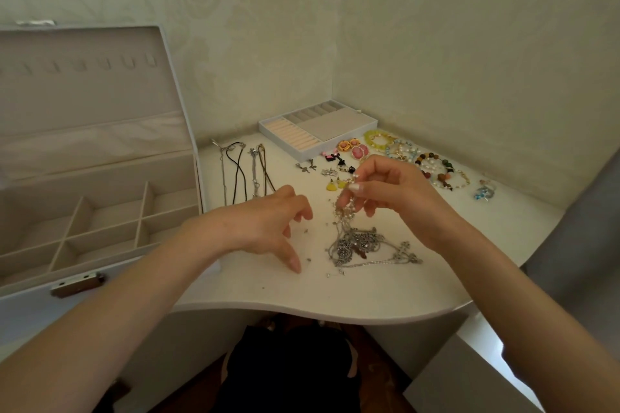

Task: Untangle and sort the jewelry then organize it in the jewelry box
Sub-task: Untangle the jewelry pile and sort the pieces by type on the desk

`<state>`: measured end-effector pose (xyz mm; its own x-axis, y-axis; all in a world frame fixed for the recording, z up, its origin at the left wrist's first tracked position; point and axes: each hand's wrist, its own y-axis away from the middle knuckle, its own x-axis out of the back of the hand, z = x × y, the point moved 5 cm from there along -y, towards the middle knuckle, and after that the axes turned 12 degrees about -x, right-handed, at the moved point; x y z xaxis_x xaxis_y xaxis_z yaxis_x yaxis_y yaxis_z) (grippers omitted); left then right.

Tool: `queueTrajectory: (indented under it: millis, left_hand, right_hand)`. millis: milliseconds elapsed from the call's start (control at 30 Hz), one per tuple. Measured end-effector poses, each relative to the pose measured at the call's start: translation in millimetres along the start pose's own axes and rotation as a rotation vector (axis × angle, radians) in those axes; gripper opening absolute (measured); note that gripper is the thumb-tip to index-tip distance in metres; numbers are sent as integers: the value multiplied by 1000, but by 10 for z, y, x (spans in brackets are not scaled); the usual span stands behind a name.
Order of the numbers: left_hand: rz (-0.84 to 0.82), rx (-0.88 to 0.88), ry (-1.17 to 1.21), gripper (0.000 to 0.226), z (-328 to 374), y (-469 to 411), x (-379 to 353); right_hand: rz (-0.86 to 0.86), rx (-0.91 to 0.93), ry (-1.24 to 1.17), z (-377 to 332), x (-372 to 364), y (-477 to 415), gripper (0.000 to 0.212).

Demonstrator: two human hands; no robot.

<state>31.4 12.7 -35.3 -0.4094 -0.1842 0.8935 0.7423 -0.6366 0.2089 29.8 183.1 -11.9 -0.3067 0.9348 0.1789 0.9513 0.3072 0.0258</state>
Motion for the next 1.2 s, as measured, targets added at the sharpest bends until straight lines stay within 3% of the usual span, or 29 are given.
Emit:
queueTrajectory:
  millis: [200, 600, 967, 1033, 1200]
  left_hand:
    - [-26, 84, -37, 57, -86, 1, -68]
    - [265, 84, 209, 40, -93, -433, 7]
    - [384, 88, 303, 33, -107, -499, 162]
    - [350, 88, 238, 38, -35, -323, 172]
    - [60, 137, -8, 57, 85, -24, -65]
  right_hand:
    - [13, 2, -34, 27, 29, 12, 10]
    - [62, 5, -88, 77, 190, 83, 13]
    - [51, 15, -91, 127, 185, 102, 13]
    - [51, 17, -99, 137, 184, 90, 13]
    - [45, 17, -109, 144, 162, 63, 10]
